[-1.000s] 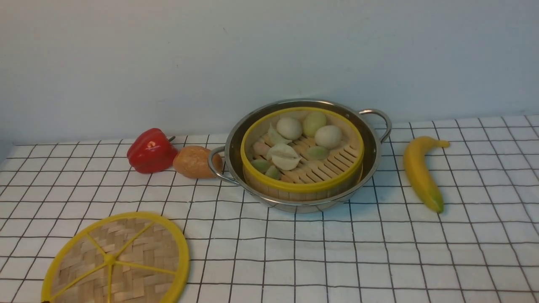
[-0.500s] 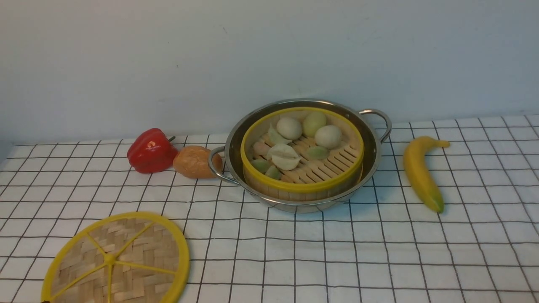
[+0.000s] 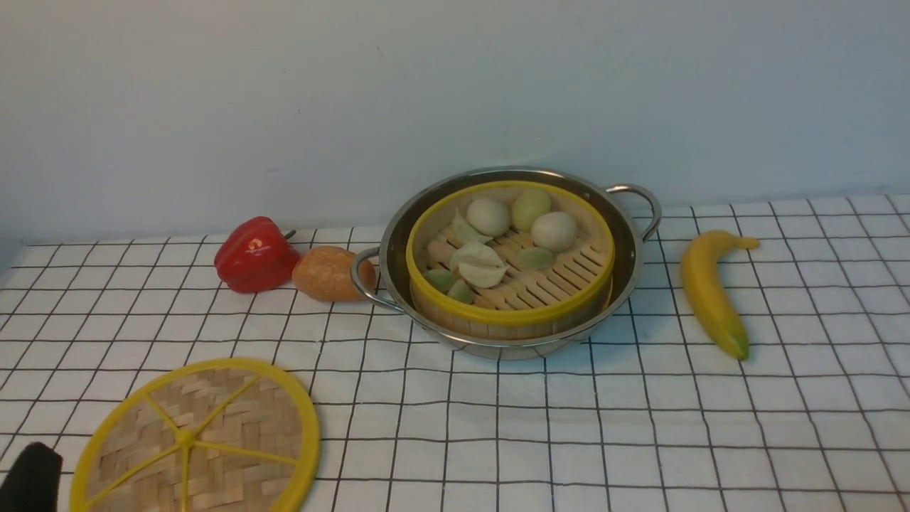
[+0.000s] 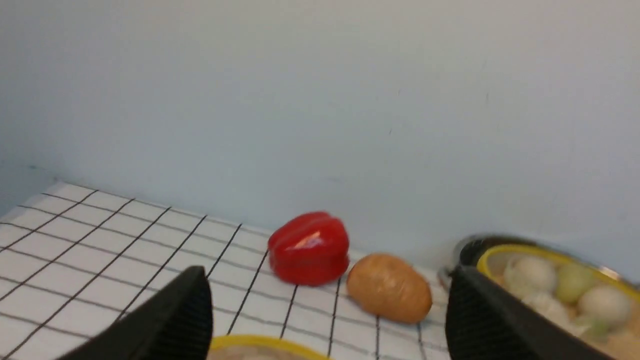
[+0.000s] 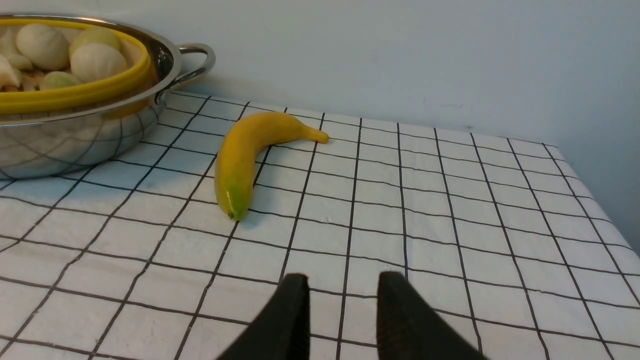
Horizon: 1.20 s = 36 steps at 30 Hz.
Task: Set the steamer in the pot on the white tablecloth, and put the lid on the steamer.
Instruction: 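Grasp the bamboo steamer lid lying on the table by its centre knob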
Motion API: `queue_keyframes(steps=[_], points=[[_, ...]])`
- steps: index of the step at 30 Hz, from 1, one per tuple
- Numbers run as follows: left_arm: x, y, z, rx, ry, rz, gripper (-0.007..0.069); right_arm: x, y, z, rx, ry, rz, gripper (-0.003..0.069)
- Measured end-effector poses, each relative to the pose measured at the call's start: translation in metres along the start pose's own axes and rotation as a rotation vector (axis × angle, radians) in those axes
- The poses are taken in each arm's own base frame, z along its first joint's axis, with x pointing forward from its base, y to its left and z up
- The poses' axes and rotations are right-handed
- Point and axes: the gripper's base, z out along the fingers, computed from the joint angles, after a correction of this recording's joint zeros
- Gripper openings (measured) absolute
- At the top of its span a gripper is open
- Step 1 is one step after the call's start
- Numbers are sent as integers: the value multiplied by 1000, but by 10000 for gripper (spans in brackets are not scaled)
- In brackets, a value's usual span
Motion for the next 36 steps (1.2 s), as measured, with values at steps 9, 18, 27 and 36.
queue_keyframes(steps=[9,18,27,36], points=[[-9,-1,0,25,-100,-218,578,0,0,0,0,0,0,237],[-16,-9,9,-41,192,-212,578,0,0,0,0,0,0,240],[-65,-34,48,-64,748,63,578,0,0,0,-1,0,2,240],[-62,-36,128,26,1277,265,578,0,0,0,-1,0,2,240]])
